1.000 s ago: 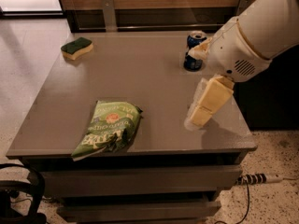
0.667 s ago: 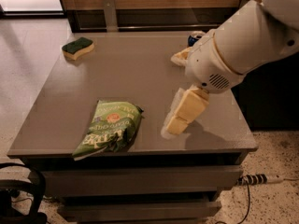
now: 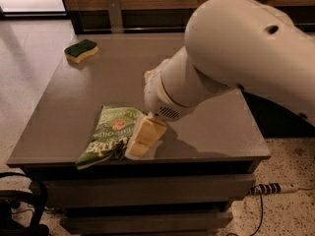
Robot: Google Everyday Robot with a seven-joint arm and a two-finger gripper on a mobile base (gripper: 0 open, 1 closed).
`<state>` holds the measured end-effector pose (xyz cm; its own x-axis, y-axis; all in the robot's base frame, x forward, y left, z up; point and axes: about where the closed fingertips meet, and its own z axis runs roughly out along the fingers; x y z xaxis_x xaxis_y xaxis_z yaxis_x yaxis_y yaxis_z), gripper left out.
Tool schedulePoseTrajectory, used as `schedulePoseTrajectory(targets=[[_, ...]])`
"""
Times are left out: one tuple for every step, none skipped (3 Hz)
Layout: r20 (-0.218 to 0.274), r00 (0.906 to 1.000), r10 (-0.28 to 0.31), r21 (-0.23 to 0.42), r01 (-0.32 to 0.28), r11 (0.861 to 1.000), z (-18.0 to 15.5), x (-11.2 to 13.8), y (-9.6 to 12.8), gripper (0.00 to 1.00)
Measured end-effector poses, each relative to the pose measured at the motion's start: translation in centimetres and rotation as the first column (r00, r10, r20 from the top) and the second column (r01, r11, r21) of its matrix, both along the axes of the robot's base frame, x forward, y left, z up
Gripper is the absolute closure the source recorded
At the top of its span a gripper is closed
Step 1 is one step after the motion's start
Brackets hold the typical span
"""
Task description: Move green jalapeno chip bag near sponge
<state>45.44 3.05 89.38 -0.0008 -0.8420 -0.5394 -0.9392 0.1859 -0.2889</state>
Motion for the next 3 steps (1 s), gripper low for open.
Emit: schedulePoseTrajectory(targets=[[0.011,0.9999,0.001,-0.057,0.000,0.998,-1.66,0.49,2.33,0.00],[0.021,0.9998,-0.008,-0.064,0.009,0.998,-1.38,0.59,2.12,0.00],[0.000,1.0000,0.002,-0.070,-0.002,0.998,-1.43,0.74,2.22,0.00]])
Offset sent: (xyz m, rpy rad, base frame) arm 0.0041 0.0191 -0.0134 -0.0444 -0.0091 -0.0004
